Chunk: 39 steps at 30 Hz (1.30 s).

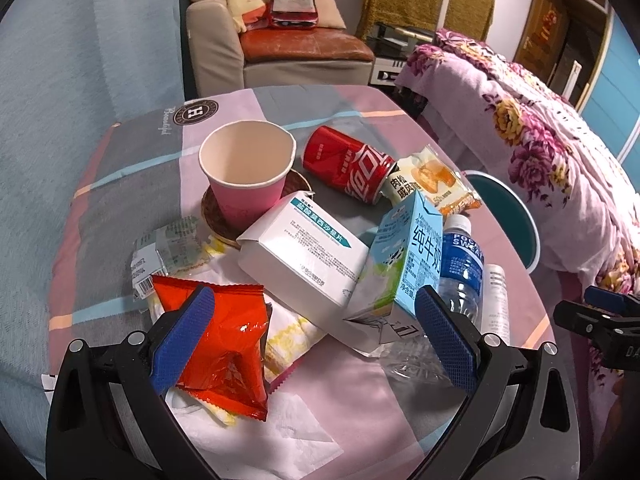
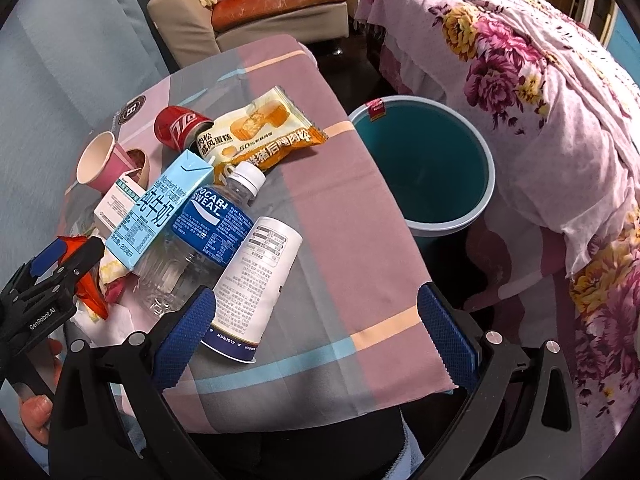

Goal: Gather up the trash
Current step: 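Reach the left gripper toward the blue milk carton while the right gripper reaches toward the white bottle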

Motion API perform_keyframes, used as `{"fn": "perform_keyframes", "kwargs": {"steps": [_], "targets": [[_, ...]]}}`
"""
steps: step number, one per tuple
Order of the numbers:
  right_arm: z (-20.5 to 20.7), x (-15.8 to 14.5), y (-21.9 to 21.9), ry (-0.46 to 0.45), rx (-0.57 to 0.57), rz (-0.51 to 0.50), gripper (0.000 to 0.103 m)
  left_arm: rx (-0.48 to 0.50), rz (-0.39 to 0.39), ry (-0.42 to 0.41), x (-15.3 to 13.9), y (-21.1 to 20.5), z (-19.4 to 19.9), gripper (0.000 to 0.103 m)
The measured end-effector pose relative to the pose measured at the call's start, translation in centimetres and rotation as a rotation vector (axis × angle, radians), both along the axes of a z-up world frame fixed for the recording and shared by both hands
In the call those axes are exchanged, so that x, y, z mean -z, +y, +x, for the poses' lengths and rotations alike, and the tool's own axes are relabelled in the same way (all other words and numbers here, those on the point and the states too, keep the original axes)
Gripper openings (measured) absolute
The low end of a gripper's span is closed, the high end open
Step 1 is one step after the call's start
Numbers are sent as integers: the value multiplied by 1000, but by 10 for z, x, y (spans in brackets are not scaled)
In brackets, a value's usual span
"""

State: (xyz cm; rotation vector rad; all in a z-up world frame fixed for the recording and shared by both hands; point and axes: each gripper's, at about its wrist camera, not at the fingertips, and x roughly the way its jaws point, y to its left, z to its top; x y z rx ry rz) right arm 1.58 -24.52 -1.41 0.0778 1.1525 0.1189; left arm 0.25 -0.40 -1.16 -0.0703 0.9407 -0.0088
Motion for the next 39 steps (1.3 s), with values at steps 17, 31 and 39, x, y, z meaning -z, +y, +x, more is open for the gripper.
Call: {"fn": "perform_keyframes", "kwargs": {"steps": [17,31,39], "targets": [[10,-5,-1,5,20,7,97,55,-31,19,-3,1,16,100],[19,1,-2,31,29,26,97,101,-13,50,0,-6,28,100],[23,4,-5,47,33,41,97,128,-3,64,1,-11,34,100]]}}
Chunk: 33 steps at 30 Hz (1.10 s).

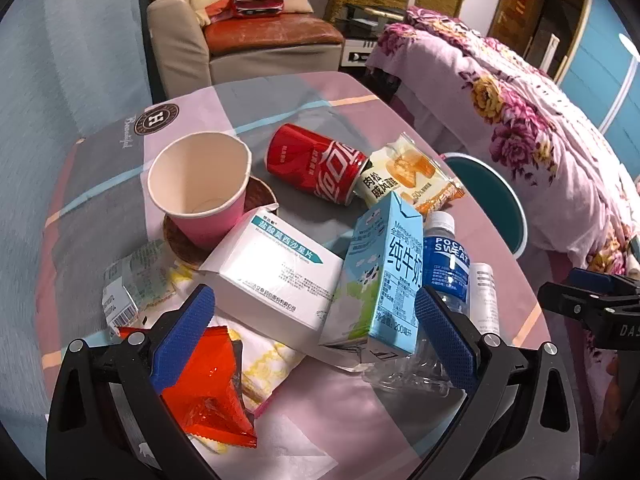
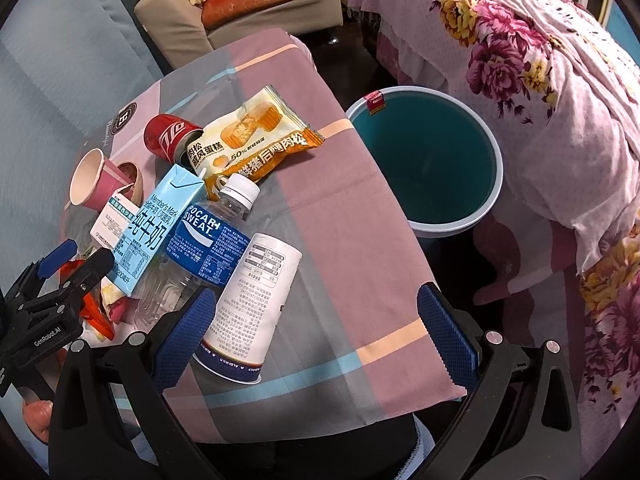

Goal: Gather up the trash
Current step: 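Reach the left gripper toward the blue milk carton while the right gripper reaches toward the white bottle, then close the left gripper on the milk carton while the right gripper closes on the white bottle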

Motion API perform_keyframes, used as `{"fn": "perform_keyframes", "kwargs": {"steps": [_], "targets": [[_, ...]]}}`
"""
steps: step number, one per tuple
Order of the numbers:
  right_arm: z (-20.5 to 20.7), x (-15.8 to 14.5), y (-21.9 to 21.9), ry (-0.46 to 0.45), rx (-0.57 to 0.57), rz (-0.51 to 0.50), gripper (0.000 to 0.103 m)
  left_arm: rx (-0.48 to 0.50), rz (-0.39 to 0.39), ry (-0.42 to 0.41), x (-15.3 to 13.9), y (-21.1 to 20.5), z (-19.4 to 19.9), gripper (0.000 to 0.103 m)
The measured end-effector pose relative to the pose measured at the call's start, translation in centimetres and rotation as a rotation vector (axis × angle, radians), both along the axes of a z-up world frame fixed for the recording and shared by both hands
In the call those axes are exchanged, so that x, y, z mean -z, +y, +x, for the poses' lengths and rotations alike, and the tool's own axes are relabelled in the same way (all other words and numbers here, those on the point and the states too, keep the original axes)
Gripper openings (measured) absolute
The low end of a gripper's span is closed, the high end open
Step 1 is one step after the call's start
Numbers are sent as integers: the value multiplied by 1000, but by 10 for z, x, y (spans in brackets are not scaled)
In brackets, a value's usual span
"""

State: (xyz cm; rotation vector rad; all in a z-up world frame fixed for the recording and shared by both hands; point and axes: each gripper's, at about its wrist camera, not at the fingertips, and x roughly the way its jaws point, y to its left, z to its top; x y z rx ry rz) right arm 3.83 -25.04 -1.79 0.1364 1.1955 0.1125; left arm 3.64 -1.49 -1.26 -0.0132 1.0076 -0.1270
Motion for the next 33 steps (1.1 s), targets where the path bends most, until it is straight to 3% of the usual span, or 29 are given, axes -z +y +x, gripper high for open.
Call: {"fn": "perform_keyframes", "kwargs": {"steps": [13,16,19,26,27,28,29,33], "targets": [[5,22,-1,96,-8,129,97,162,34,77,14,-25,22,100],[6,32,3,135,-18,165,88,153,88,86,20,-26,26,100],[7,44,9,181,-35,198,78,147,71,104,24,-19,29,100],[17,64,25,229,-59,250,75,168,86,118,24,-20,31,100],[18,67,26,231,-61,250,72,175,99,118,23,-23,31,100],[20,72,27,239,-70,277,58,182,112,119,24,-27,32,100],[20,72,25,243,-70,292,54,192,128,126,25,-30,34,100],[21,64,18,197,-79,228,54,216,167,138,28,-40,41,99]]}}
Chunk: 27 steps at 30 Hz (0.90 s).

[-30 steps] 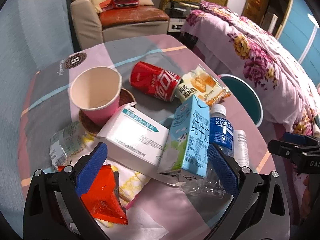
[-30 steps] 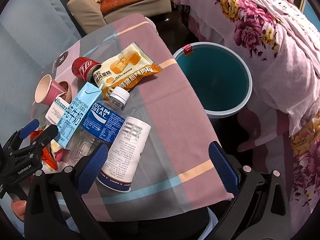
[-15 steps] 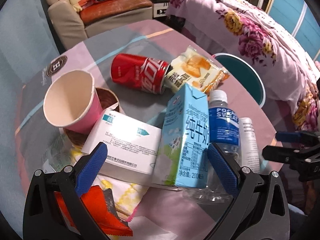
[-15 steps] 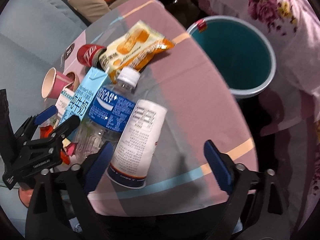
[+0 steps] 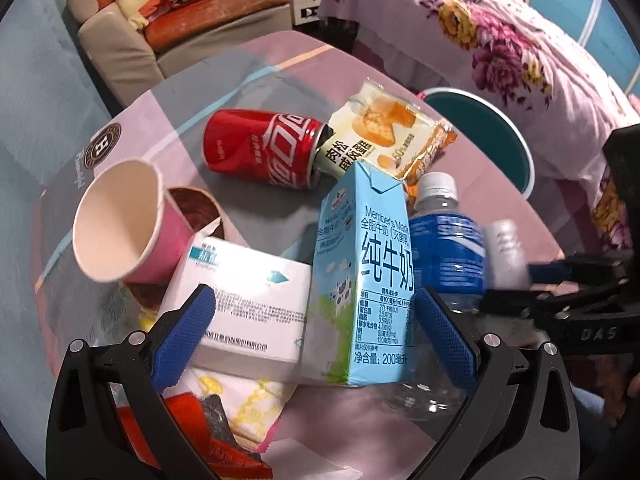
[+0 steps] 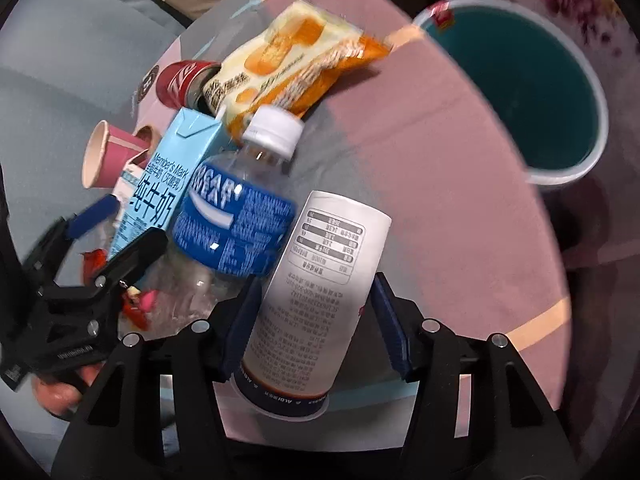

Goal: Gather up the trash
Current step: 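Close the left gripper on the milk carton while the right gripper closes on the white bottle, then carry both items over the teal bin and open both grippers to drop them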

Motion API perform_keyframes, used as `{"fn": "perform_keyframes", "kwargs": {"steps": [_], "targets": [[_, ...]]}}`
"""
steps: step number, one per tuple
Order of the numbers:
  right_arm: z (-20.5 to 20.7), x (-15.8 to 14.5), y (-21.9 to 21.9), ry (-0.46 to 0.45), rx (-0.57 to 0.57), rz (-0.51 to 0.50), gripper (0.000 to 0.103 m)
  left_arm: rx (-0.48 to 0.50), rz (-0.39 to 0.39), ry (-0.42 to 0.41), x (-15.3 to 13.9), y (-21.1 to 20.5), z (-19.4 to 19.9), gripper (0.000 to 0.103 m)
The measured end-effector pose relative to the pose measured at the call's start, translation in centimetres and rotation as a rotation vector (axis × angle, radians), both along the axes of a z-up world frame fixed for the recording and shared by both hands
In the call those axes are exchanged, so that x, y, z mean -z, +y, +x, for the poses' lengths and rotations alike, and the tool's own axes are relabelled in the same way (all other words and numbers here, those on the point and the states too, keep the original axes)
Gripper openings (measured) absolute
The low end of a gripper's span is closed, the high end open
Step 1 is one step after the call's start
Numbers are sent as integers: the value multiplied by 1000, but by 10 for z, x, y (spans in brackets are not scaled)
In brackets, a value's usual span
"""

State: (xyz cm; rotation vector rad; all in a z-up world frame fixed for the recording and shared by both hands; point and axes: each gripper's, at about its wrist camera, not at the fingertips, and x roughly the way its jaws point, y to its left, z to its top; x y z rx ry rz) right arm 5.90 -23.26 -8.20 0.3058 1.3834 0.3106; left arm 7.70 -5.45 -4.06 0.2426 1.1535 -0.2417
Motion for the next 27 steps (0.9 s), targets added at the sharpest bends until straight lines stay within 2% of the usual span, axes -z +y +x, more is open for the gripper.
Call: {"fn": "perform_keyframes", "kwargs": {"steps": [1,4,6,8,14,19,23,27], "targets": [[1,-1,-5,-2,10,0,54,8,12,7,2,-2,1,98],[5,-3,-21,-16,39,-24,54,32,70,48,17,-9,6,82],[6,-3,-29,-19,44,-21,54,27,85,73,24,-10,9,52],[8,-2,-34,-18,47,-11,53,12,59,89,23,-10,13,39],[12,-1,-35,-44,50,18,53,-6,9,71,17,-13,16,38],[13,-9,-48,-70,63,56,52,-59,-103,38,-10,0,5,38],[10,-27,-61,-109,72,86,52,-93,-183,0,-38,10,-9,38],[17,-53,-82,-191,129,70,52,-75,-186,-56,-58,-6,-4,38]]}}
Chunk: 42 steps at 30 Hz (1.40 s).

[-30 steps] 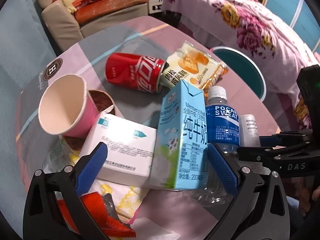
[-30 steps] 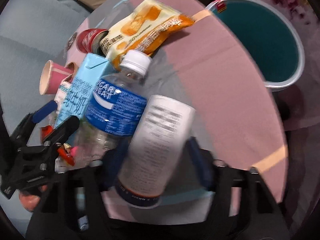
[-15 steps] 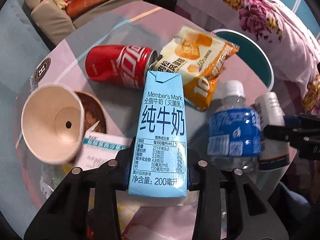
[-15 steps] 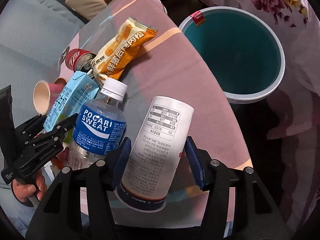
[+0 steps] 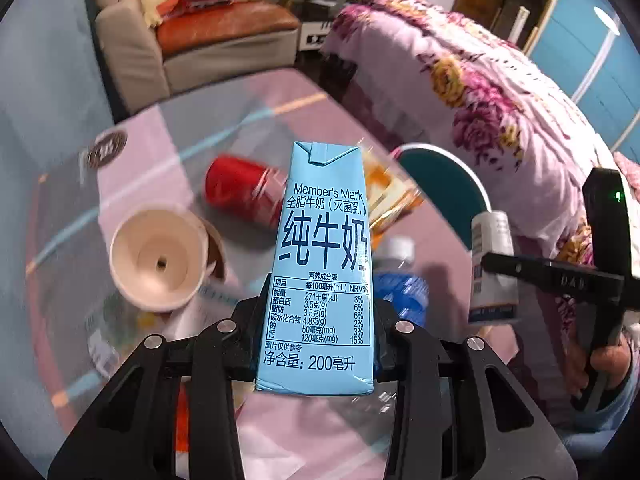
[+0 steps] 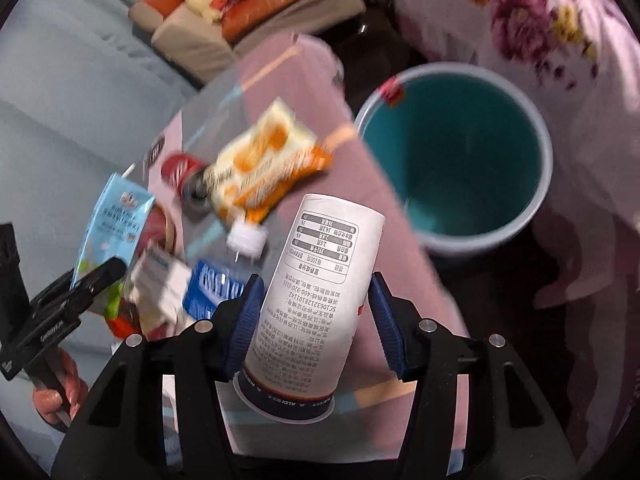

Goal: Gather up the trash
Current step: 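Carry both items over the teal bin and open both grippers to drop them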

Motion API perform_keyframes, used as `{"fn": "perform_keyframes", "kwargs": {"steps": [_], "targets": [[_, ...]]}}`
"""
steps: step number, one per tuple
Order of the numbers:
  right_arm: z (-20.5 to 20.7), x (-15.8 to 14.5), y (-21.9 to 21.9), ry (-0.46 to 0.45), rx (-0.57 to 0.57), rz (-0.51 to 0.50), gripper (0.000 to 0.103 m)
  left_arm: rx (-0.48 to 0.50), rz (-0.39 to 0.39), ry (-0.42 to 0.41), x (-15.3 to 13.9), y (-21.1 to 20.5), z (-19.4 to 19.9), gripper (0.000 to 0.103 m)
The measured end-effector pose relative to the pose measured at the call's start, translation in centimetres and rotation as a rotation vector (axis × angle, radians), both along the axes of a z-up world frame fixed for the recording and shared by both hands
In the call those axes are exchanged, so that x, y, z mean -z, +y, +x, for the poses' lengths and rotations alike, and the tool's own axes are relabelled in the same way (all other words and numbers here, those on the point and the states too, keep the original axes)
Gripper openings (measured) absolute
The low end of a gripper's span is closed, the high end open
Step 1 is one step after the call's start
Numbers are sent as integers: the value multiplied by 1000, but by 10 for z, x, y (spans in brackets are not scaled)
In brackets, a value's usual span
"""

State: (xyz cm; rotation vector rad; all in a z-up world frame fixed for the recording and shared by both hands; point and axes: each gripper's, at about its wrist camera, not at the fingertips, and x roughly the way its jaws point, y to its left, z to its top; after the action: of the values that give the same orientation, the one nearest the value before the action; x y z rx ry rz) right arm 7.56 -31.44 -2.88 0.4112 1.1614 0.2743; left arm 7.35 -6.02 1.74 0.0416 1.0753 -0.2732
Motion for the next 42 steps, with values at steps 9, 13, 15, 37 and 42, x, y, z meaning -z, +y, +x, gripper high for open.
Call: {"fn": "perform_keyframes", "kwargs": {"steps": [9,13,15,37,42], "targets": [[33,-14,-86,-63,189,-68,52,185,-7,27,26,-118,47,38],[45,-8,-110,-49,212,-77,52,239,6,81,55,-159,70,38],[52,-1,-115,-35,215,-91,52,253,15,108,69,-174,82,38],[81,23,-100,20,158,-150,51,182,-32,86,66,-168,104,90],[85,30,-94,47,152,-175,47,165,-64,78,57,-149,101,91]]}}
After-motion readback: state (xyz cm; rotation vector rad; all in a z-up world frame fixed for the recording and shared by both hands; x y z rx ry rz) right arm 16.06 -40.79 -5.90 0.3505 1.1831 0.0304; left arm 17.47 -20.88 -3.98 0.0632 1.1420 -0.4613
